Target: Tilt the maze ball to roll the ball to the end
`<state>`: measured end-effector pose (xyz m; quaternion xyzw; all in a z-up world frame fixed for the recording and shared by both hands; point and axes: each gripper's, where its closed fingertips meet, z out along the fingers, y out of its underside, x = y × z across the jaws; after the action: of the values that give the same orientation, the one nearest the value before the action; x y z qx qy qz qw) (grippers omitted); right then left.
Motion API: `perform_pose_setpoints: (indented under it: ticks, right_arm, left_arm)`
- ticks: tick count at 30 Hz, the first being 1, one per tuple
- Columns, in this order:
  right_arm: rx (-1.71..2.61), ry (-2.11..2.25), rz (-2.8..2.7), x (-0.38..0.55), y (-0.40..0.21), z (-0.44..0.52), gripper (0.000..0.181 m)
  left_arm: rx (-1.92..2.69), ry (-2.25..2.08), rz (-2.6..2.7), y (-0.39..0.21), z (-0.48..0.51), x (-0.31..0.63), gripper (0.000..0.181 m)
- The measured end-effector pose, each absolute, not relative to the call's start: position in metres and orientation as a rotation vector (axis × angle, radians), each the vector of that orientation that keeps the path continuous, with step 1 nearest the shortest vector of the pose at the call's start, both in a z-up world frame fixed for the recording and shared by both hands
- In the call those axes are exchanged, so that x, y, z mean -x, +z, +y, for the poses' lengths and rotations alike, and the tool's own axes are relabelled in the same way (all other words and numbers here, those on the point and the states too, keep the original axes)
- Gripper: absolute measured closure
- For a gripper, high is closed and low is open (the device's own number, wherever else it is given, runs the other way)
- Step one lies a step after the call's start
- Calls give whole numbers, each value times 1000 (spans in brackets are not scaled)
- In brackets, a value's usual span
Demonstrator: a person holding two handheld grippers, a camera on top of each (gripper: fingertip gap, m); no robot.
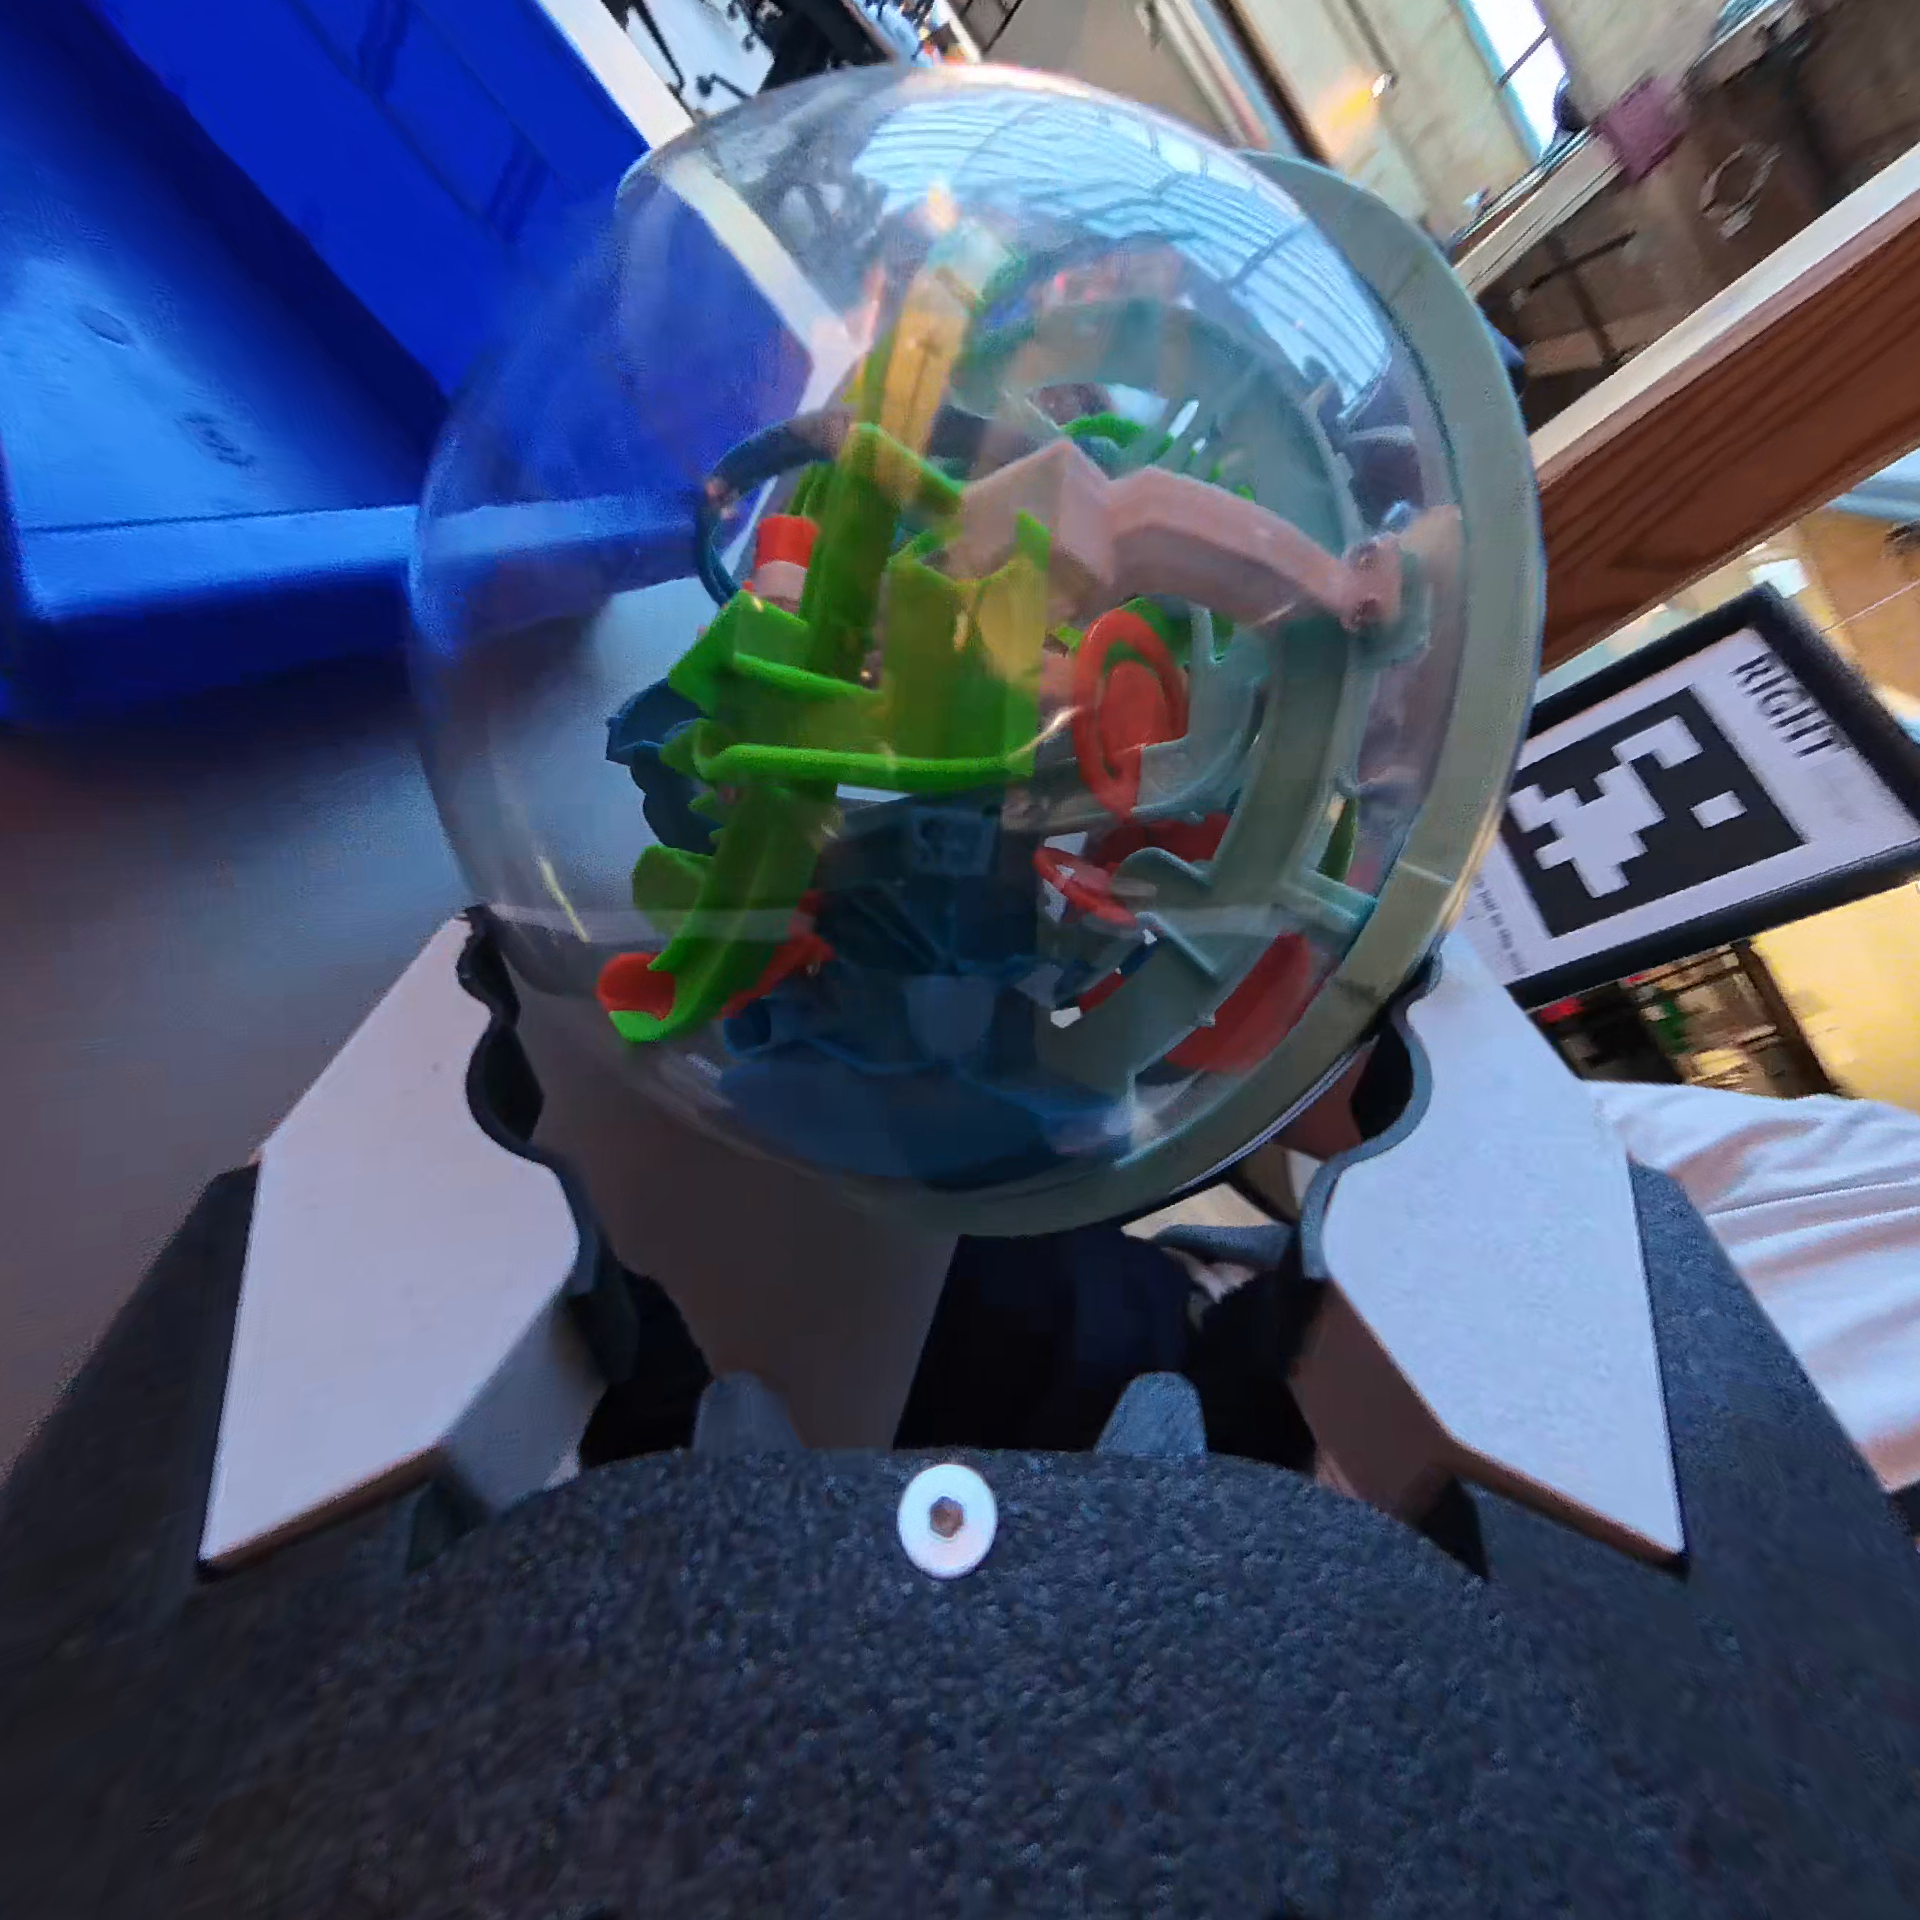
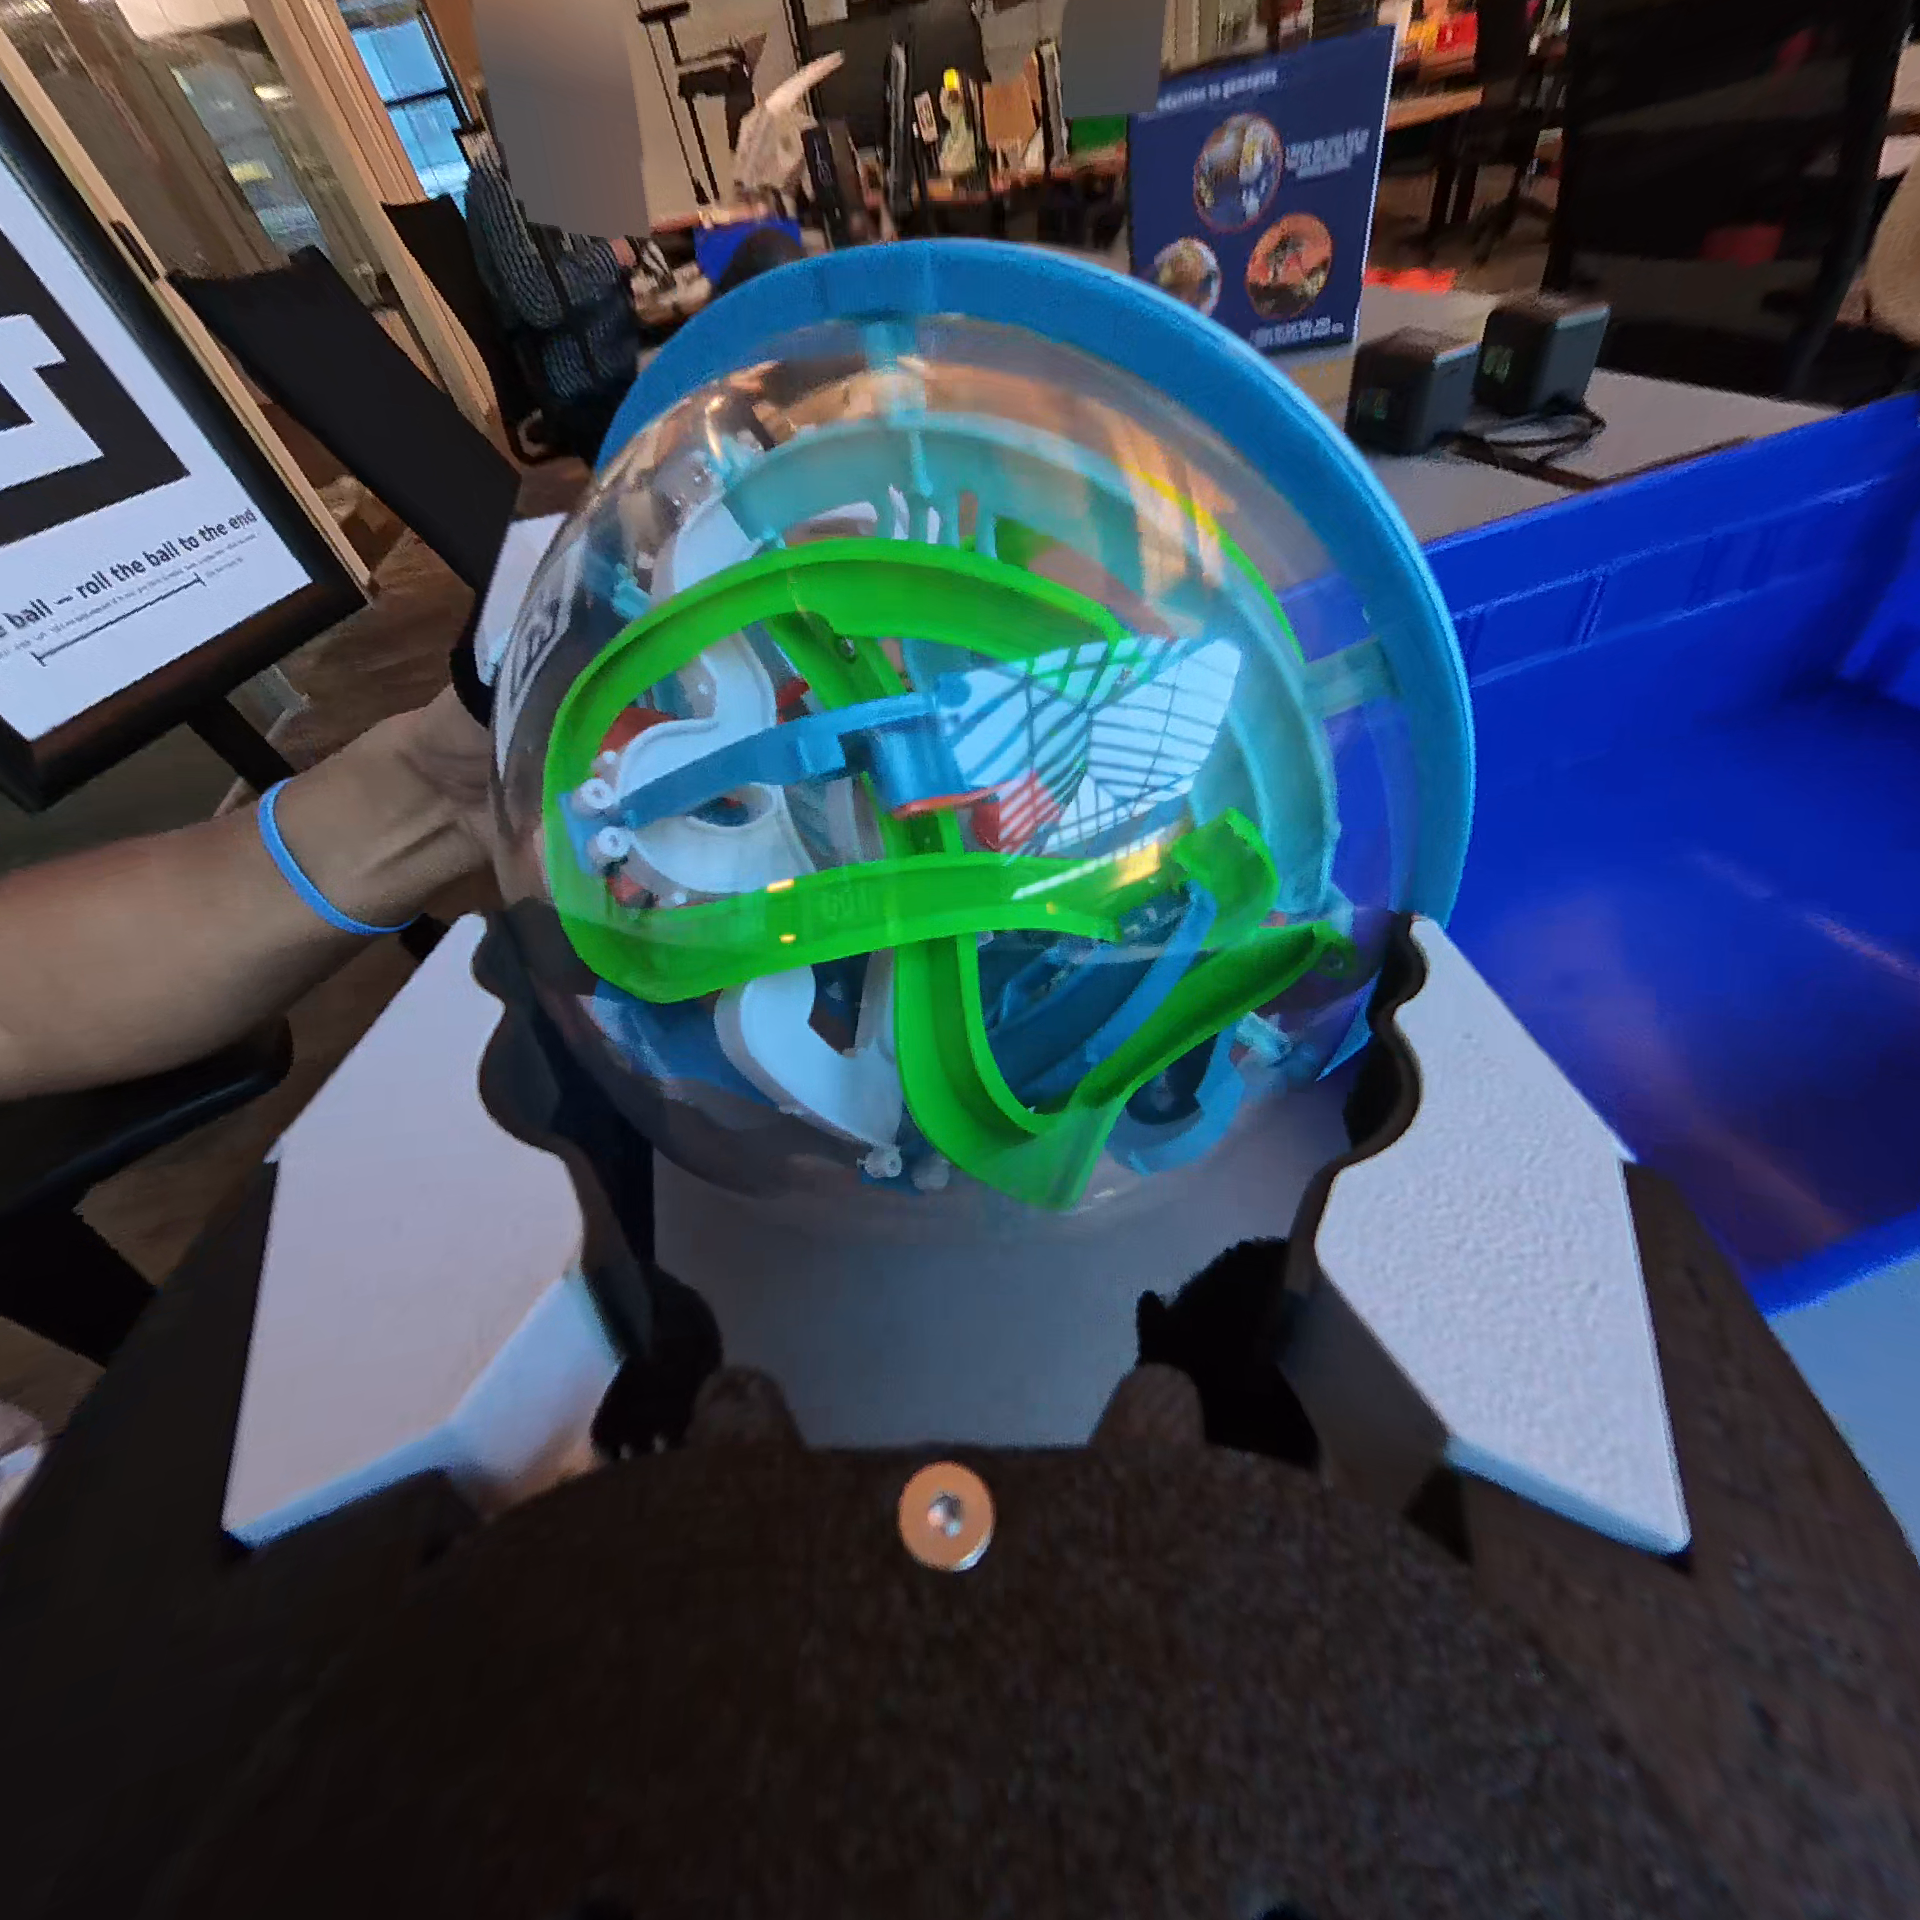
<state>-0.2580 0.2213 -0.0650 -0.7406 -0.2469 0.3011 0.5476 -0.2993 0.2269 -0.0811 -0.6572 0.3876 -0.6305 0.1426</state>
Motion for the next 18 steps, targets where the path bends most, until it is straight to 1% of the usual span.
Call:
perform_pose_setpoints:
  ticks: [1, 7, 11, 14, 18]
  right_arm:
    - [1791, 717, -579, 257, -61, 220, 27]
    - [1896, 765, -495, 248, -11, 221, 27]
    - [2039, 787, -485, 249, 20, 228, 28]
    - [2146, 776, -517, 254, 35, 232, 28]
    - [2185, 752, -527, 266, 49, 241, 27]
  left_arm:
    - [1901, -1865, 1089, -78, 225, 298, 24]
    - [1874, -2301, 805, -47, 206, 286, 25]
    - [1803, -2576, 628, -23, 193, 282, 24]
    - [1753, -2663, 550, -6, 192, 285, 25]
    - [1694, -2724, 458, 8, 199, 294, 25]
